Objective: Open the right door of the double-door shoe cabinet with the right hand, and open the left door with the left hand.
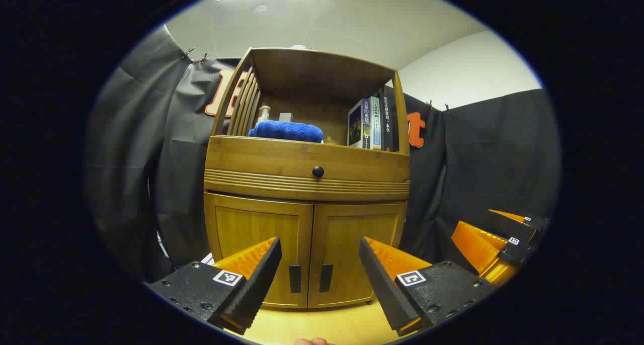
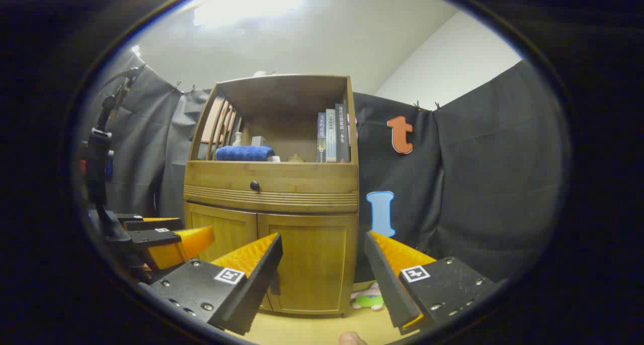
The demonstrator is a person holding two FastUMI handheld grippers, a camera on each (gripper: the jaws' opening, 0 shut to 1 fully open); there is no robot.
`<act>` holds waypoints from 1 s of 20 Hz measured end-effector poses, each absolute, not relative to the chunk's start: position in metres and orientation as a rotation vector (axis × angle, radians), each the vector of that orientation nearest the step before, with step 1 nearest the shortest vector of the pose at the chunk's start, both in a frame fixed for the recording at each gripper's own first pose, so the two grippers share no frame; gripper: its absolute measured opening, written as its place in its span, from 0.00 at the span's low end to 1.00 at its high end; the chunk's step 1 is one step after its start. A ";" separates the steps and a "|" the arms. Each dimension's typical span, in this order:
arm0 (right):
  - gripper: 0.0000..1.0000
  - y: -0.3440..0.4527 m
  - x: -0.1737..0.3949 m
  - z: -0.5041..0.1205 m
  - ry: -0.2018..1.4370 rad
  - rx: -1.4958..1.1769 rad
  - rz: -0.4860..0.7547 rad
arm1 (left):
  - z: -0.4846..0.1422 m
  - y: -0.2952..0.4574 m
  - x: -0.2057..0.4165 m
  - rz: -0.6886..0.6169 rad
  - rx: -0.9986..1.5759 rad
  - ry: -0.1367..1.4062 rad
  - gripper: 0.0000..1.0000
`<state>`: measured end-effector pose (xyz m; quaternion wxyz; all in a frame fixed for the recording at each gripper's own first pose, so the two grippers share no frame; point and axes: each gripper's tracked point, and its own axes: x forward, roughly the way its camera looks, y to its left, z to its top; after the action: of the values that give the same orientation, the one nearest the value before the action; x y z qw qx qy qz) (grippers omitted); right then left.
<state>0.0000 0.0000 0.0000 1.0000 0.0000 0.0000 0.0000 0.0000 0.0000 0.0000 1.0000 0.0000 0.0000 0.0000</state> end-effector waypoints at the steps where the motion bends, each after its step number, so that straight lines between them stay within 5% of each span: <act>1: 0.97 -0.002 0.001 -0.001 0.002 0.002 -0.001 | 0.002 -0.002 0.000 -0.002 0.002 -0.002 0.96; 20: 0.98 -0.006 0.029 -0.069 0.115 -0.028 -0.001 | 0.008 0.014 0.006 0.058 0.034 -0.029 0.92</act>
<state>0.0294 -0.0057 -0.0688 0.9982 -0.0141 0.0575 -0.0005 0.0057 0.0142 0.0085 0.9993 0.0168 -0.0145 0.0292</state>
